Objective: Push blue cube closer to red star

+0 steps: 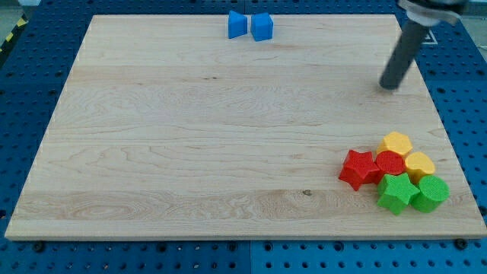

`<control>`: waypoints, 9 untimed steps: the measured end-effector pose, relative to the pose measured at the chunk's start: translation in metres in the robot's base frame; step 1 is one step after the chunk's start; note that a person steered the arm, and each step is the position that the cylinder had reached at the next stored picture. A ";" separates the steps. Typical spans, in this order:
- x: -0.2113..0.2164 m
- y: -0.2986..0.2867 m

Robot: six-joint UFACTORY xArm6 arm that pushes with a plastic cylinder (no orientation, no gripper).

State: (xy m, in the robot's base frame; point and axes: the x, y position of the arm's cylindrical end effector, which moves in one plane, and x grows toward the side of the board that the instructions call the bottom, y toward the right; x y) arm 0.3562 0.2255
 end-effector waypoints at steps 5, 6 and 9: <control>-0.161 -0.190; -0.163 -0.233; -0.164 -0.209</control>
State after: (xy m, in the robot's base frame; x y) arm 0.1924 0.0168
